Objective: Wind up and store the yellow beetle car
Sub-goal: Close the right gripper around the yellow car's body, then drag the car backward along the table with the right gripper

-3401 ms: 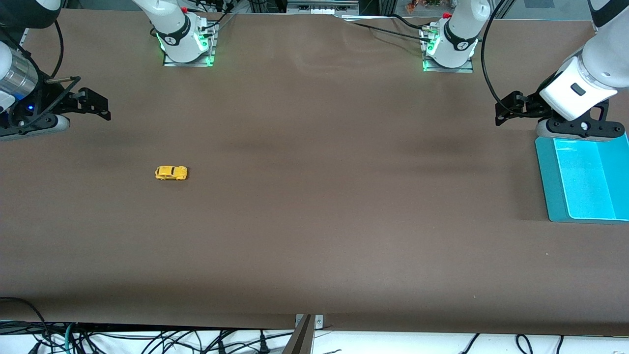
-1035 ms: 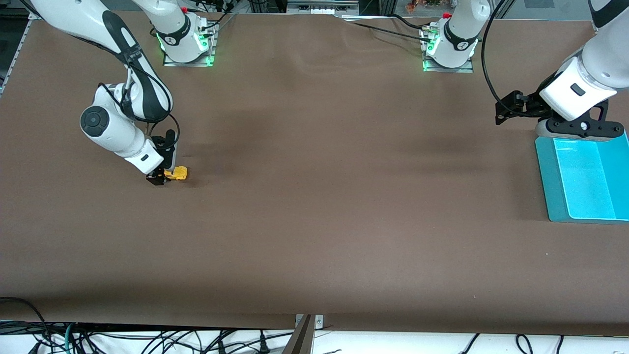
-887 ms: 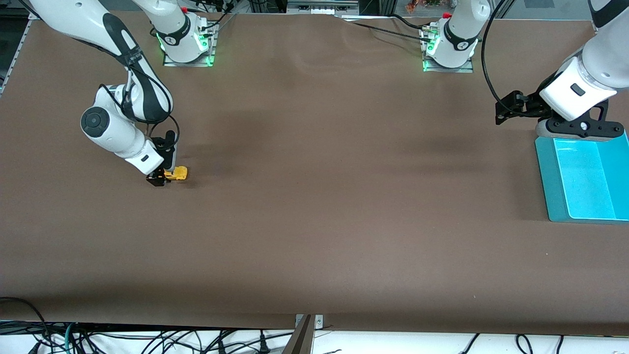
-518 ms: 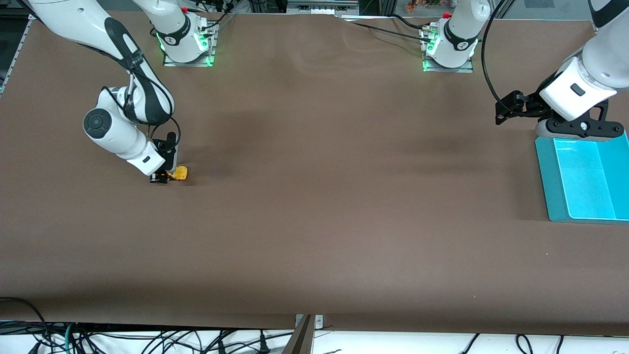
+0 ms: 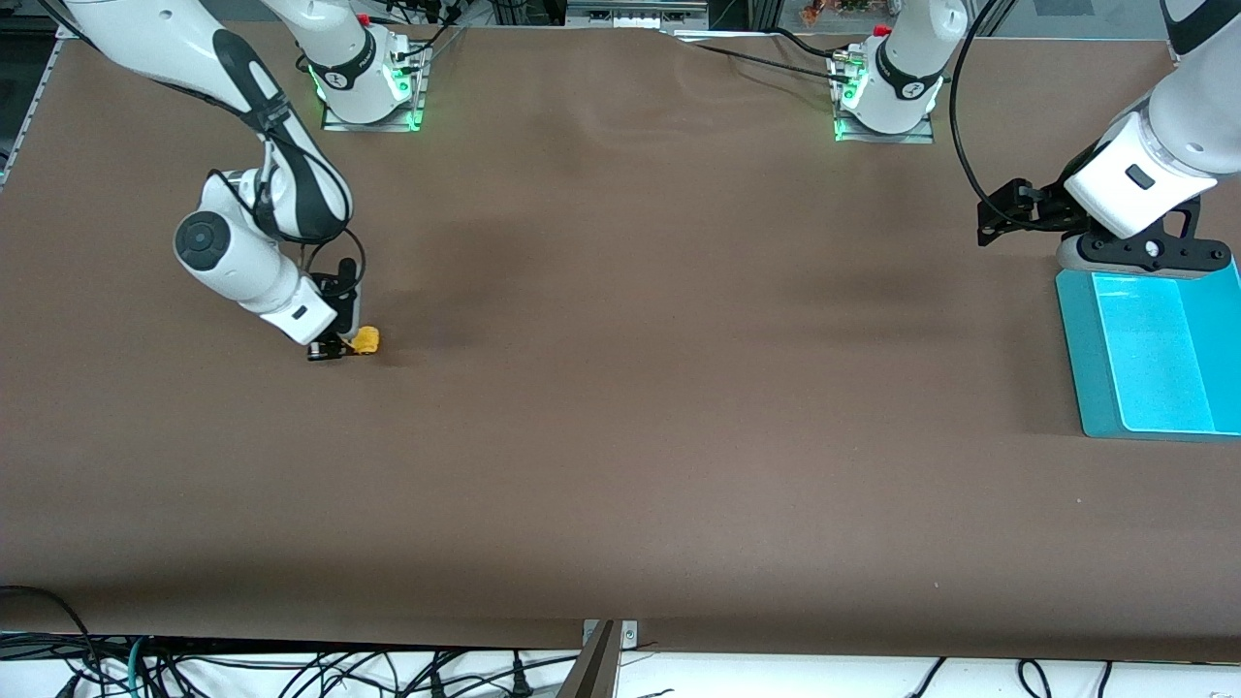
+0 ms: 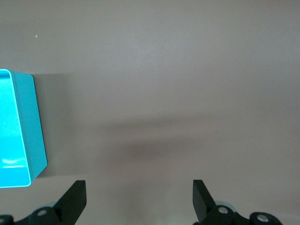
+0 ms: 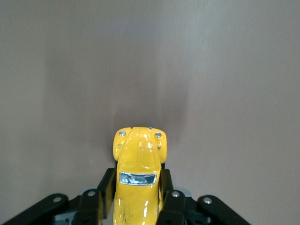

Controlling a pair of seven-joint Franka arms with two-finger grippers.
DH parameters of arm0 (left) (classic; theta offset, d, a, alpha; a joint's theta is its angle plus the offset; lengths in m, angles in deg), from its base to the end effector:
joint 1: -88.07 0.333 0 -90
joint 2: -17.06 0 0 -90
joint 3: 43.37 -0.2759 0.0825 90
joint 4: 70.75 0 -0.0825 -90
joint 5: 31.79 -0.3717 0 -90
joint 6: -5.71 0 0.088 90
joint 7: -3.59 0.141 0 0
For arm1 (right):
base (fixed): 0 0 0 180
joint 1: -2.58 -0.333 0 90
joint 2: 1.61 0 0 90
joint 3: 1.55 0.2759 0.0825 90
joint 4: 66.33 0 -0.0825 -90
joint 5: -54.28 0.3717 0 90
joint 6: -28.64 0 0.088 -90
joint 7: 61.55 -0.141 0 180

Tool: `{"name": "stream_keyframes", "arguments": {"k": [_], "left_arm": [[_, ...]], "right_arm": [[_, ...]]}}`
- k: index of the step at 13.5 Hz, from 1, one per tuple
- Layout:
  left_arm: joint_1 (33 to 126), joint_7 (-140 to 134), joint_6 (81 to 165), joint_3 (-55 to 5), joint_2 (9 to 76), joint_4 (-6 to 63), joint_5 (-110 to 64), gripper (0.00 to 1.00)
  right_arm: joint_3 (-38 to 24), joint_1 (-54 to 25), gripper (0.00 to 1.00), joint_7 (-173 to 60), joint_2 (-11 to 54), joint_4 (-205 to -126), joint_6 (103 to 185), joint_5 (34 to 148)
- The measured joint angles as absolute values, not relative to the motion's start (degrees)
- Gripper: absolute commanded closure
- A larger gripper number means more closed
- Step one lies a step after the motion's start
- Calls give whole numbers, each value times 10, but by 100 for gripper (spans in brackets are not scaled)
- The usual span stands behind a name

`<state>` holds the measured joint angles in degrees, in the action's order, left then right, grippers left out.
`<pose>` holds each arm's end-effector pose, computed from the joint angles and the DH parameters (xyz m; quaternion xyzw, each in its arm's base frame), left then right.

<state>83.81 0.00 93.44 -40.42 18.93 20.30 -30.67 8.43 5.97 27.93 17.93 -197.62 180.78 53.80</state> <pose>0.5372 -0.0705 0.5212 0.9984 -0.0315 -0.0460 0.0063 0.5113 0.0651 0.1449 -0.6696 -0.7421 -0.0283 0.0109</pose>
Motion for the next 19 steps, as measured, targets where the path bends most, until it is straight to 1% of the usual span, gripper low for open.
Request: {"name": "stream_keyframes", "arguments": {"k": [3, 9, 13, 16, 19], "left_arm": [[838, 0, 934, -404, 189, 203, -307, 0], [838, 0, 934, -404, 189, 203, -307, 0], [838, 0, 934, -404, 189, 203, -307, 0], [838, 0, 934, -404, 189, 203, -307, 0], [838, 0, 934, -404, 189, 203, -307, 0]], "right_arm": [[105, 59, 94, 257, 180, -1975, 1807, 538], [104, 60, 94, 262, 191, -1976, 1809, 537], [81, 66, 94, 294, 188, -1978, 1809, 537], [69, 91, 93, 321, 188, -1979, 1811, 537], [43, 120, 93, 372, 188, -1978, 1816, 537]]}}
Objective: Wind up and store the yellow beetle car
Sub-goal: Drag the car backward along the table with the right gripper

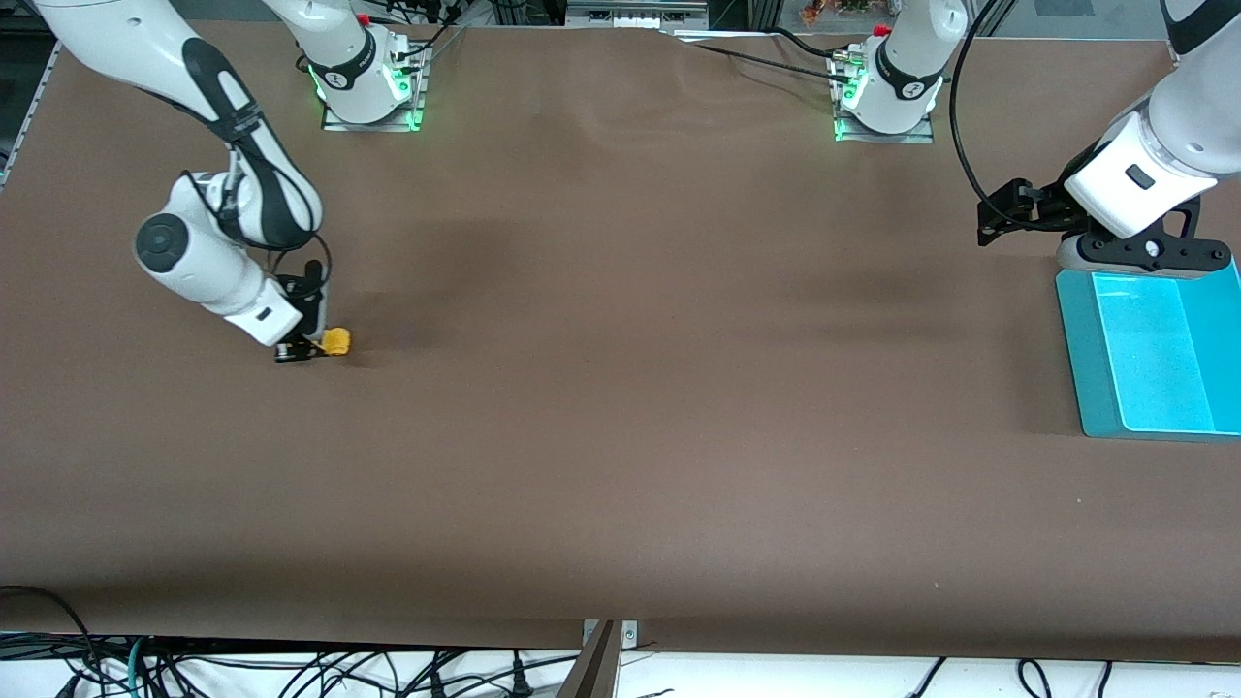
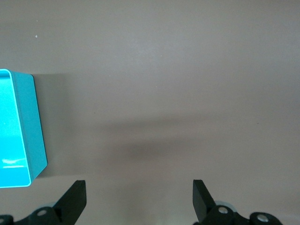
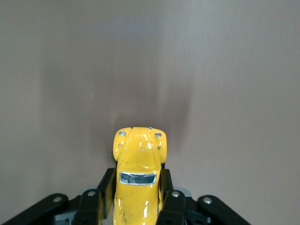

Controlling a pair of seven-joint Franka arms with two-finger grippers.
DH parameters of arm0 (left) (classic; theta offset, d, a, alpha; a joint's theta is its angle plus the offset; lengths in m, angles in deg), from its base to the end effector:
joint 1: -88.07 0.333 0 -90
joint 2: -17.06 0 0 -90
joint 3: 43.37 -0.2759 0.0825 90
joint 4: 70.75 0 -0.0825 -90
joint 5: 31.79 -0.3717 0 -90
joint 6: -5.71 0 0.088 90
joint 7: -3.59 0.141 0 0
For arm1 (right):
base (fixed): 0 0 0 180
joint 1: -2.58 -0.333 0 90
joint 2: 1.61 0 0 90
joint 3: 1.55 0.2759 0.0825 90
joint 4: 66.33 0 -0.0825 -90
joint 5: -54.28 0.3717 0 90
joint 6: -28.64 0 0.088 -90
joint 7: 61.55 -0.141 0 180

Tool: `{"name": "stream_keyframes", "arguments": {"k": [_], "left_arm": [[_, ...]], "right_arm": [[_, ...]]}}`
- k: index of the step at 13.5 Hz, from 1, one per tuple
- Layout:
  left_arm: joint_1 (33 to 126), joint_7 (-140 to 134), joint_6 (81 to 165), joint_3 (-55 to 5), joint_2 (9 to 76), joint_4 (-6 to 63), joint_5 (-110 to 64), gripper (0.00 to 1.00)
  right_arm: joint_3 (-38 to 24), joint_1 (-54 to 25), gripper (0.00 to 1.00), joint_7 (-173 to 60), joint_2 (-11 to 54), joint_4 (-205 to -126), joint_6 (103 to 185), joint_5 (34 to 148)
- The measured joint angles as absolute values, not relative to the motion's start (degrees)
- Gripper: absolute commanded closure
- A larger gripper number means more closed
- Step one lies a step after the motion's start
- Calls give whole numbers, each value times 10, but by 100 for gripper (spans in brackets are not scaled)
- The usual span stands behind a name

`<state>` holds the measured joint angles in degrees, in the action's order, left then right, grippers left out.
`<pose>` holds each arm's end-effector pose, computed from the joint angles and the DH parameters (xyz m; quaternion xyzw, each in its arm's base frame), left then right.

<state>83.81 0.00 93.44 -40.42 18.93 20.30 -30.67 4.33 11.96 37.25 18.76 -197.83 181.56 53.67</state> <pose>0.5372 -0.0705 0.5212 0.9984 -0.0315 -0.0460 0.0063 0.5116 -0.0274 0.1357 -0.6725 -0.7398 -0.0183 0.0017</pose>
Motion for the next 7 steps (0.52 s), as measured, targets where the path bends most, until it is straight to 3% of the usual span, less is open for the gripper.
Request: {"name": "stream_keyframes", "arguments": {"k": [5, 7], "left_arm": [[838, 0, 934, -404, 189, 203, -307, 0], [838, 0, 934, -404, 189, 203, -307, 0]], "right_arm": [[33, 192, 90, 476, 190, -1977, 1829, 537], [33, 203, 76, 486, 190, -1976, 1829, 537]]}}
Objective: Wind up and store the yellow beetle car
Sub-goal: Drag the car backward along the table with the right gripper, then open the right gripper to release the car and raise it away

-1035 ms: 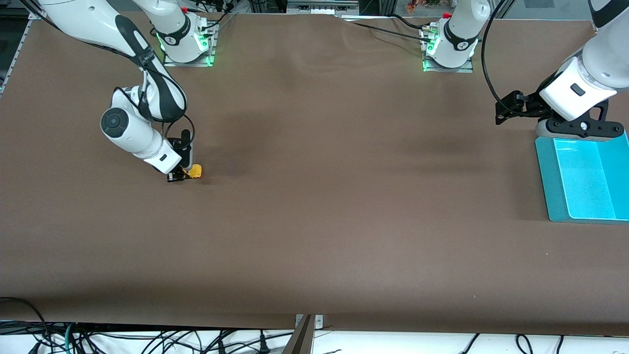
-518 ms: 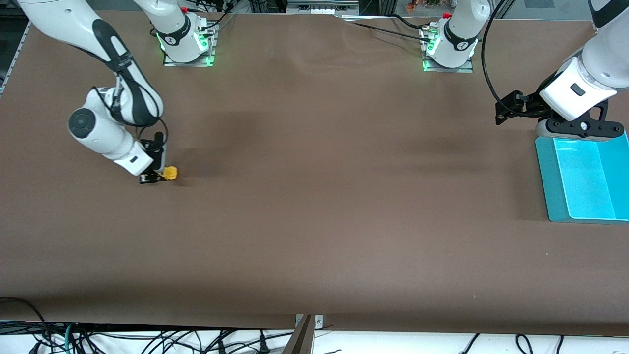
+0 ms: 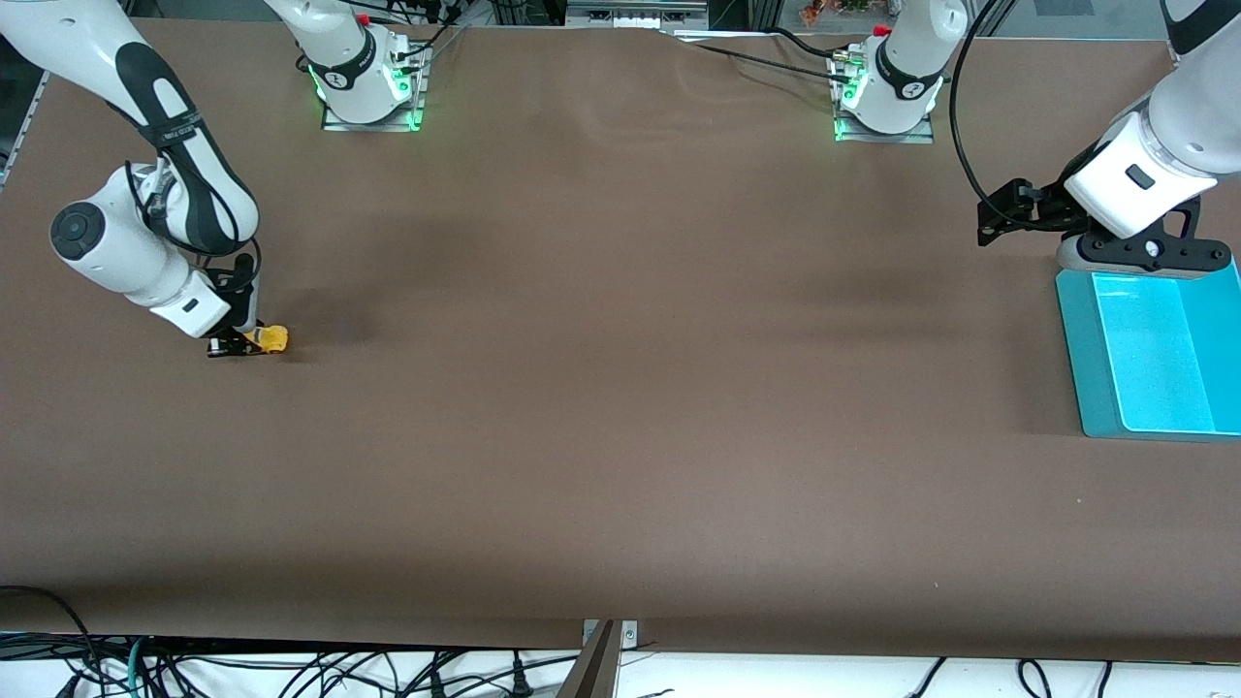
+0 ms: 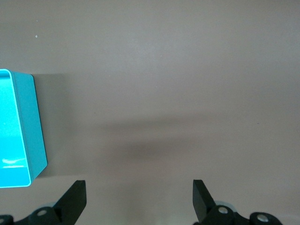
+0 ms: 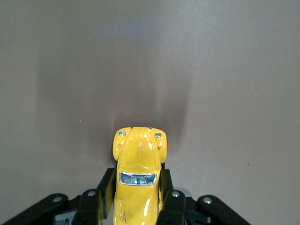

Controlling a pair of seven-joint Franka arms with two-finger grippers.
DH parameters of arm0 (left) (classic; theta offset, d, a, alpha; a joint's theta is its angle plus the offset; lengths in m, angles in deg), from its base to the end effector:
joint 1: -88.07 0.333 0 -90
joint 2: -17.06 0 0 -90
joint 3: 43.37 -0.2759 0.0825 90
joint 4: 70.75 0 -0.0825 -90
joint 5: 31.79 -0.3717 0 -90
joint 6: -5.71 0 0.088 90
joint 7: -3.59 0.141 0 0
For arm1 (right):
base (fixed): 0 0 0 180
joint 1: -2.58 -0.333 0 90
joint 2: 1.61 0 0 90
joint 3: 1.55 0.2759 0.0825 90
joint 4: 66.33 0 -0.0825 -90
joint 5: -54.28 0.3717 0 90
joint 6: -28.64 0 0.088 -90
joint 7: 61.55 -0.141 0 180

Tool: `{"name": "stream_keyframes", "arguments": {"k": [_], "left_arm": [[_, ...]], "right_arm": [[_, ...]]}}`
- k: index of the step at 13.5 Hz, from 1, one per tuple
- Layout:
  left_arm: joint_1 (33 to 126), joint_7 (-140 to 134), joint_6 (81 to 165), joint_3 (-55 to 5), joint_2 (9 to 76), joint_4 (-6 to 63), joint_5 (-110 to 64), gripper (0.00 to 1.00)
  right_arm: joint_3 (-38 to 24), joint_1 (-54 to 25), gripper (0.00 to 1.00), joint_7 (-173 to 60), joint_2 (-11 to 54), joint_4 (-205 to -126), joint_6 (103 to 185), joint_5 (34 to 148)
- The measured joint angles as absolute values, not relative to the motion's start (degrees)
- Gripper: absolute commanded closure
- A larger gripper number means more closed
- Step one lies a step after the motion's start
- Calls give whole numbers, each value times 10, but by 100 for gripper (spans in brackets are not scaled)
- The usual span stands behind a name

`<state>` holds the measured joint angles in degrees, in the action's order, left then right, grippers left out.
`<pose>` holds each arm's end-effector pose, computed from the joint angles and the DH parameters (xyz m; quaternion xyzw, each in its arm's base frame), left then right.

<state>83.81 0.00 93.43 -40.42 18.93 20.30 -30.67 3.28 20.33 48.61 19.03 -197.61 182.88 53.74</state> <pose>0.5371 -0.0705 0.5212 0.9984 -0.0315 -0.0461 0.0063 0.5038 -0.1122 0.1364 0.6600 0.7509 0.0211 0.0124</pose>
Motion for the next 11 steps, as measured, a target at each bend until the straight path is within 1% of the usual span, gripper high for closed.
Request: {"name": "stream_keyframes", "arguments": {"k": [1, 2, 3, 4, 5, 6, 7, 8, 11], "left_arm": [[838, 0, 934, -404, 189, 203, -307, 0], [838, 0, 934, -404, 189, 203, -307, 0], [838, 0, 934, -404, 189, 203, -307, 0], [838, 0, 934, -404, 189, 203, -307, 0], [838, 0, 934, -404, 189, 203, -307, 0], [838, 0, 934, -404, 189, 203, -307, 0], [838, 0, 934, -404, 189, 203, -307, 0], [838, 0, 934, -404, 189, 203, -307, 0], [838, 0, 934, -404, 189, 203, -307, 0]], "right_arm": [[33, 203, 71, 486, 190, -1976, 1829, 538], [34, 203, 70, 486, 190, -1976, 1829, 538], [34, 203, 65, 486, 190, -1976, 1828, 538], [34, 203, 59, 486, 190, -1976, 1828, 538], [35, 203, 50, 486, 190, -1976, 1828, 538], [37, 204, 36, 486, 190, -1976, 1827, 537], [41, 204, 11, 486, 191, -1976, 1825, 538], [46, 203, 0, 485, 195, -1976, 1824, 538], [62, 203, 0, 481, 200, -1959, 1791, 538]]}}
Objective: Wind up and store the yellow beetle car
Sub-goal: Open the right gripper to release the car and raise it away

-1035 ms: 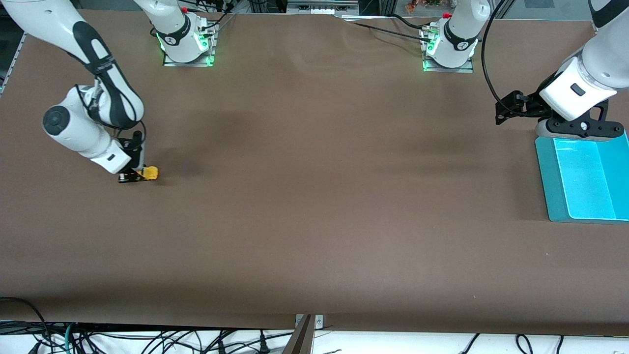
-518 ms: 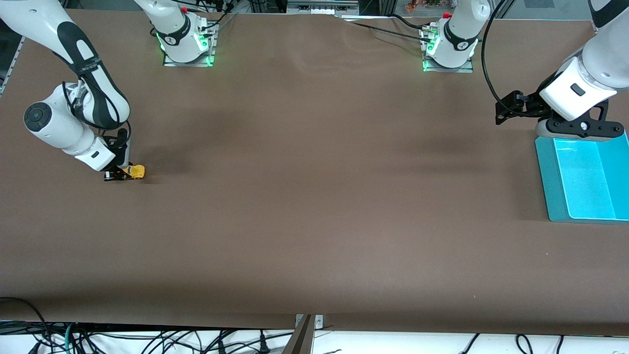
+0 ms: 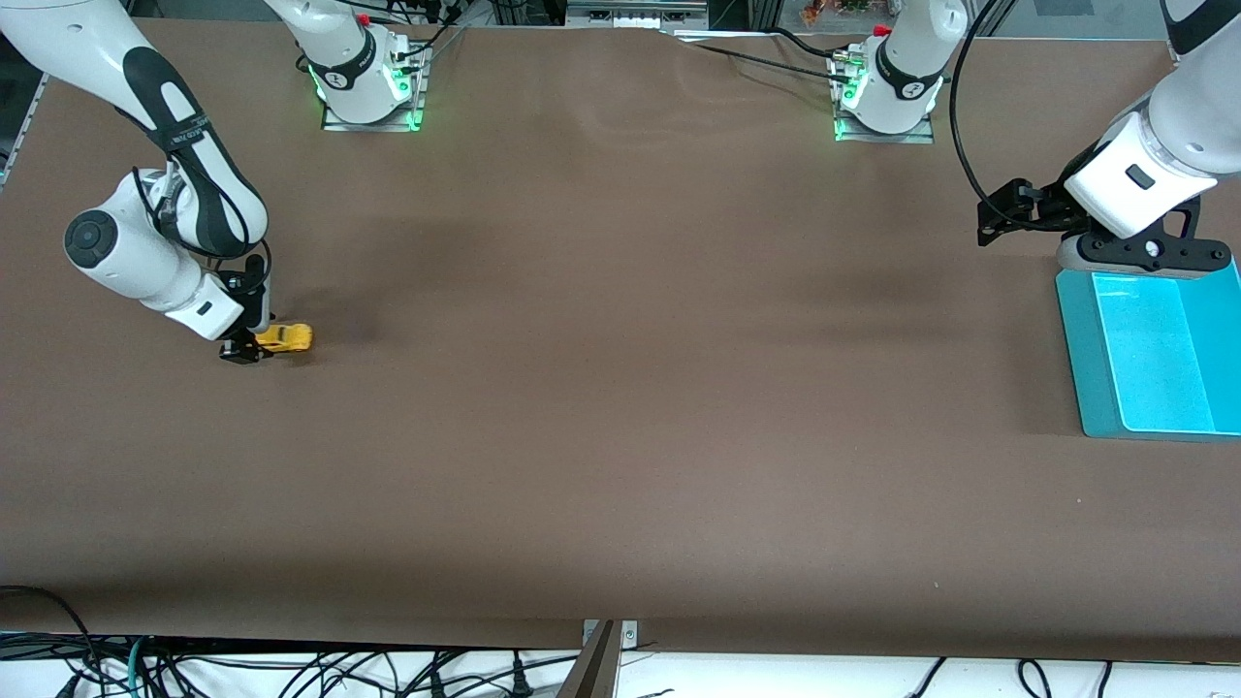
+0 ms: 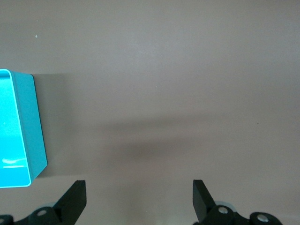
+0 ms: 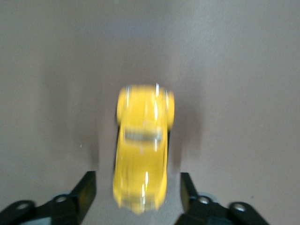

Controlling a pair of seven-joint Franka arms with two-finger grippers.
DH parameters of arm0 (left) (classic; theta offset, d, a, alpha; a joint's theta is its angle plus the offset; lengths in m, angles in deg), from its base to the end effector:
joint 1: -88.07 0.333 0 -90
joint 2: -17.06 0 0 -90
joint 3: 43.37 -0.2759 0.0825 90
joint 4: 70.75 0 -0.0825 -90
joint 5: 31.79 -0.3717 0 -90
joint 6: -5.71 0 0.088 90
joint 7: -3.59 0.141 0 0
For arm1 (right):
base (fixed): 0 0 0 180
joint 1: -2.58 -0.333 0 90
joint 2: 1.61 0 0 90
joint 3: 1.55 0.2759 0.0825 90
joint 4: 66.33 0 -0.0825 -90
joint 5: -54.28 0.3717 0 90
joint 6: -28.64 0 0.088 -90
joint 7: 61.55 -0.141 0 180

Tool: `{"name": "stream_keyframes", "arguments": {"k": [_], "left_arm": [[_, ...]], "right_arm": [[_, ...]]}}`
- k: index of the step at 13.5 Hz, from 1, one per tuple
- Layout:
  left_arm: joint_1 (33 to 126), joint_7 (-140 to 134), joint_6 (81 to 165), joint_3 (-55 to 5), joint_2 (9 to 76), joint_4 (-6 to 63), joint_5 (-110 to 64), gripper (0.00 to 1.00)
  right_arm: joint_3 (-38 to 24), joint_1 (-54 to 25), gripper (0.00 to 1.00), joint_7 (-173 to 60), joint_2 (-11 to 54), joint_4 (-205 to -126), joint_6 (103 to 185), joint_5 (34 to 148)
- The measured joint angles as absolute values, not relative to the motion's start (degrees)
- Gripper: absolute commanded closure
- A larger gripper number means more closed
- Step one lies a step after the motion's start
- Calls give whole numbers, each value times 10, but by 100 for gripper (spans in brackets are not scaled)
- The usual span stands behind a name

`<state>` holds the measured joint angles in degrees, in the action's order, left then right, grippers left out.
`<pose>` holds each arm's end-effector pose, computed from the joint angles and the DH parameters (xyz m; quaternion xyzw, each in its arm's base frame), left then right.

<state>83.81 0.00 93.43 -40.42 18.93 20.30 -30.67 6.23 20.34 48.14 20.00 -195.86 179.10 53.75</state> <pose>0.5371 -0.0705 0.5212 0.9984 -0.0315 -0.0461 0.0063 0.5101 -0.0845 0.1333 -0.6450 -0.7638 -0.0175 0.0150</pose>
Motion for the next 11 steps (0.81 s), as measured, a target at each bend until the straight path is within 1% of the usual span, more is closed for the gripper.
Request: {"name": "stream_keyframes", "arguments": {"k": [2, 5, 7, 11], "left_arm": [[838, 0, 934, -404, 189, 203, -307, 0], [838, 0, 934, -404, 189, 203, -307, 0], [838, 0, 934, -404, 189, 203, -307, 0], [838, 0, 934, -404, 189, 203, -307, 0]], "right_arm": [[73, 203, 0, 467, 198, -1929, 1747, 538], [92, 203, 0, 443, 185, -1873, 1661, 538], [106, 203, 0, 423, 159, -1841, 1603, 537], [127, 203, 0, 356, 82, -1792, 1516, 537]]}}
